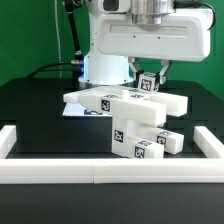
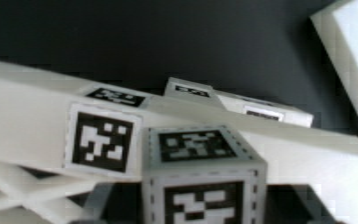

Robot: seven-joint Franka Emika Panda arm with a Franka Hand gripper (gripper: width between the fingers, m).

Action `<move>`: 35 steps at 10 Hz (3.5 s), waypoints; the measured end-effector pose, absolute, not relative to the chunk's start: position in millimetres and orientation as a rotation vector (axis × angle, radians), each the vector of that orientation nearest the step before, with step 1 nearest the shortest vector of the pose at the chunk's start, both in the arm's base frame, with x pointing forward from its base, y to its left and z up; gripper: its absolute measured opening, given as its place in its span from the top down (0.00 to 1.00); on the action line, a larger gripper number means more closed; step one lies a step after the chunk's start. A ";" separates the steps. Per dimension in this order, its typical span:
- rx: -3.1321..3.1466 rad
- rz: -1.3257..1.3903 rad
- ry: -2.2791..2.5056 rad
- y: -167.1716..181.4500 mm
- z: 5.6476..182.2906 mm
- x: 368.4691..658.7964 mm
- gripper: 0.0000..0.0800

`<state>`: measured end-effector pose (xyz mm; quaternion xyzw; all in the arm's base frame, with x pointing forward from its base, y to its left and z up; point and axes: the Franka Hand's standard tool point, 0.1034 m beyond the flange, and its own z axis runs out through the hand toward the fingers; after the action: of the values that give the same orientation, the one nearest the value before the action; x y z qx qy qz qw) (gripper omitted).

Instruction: Assemble chair

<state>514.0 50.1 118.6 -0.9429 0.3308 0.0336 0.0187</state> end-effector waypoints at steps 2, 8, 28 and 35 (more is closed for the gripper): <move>-2.863 0.110 1.192 51.6 118.6 513.9 0.64; -2.923 0.106 1.042 55.6 118.4 513.0 0.21; -3.080 0.043 -0.307 51.5 114.4 511.9 0.64; -3.067 0.061 0.462 52.4 114.2 511.8 0.64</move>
Offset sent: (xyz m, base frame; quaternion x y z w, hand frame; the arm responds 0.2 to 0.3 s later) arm 0.0000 0.0000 0.0000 0.0000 0.0000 0.1296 0.9916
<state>511.8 52.4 114.2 -0.9885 0.1488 0.0196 0.0197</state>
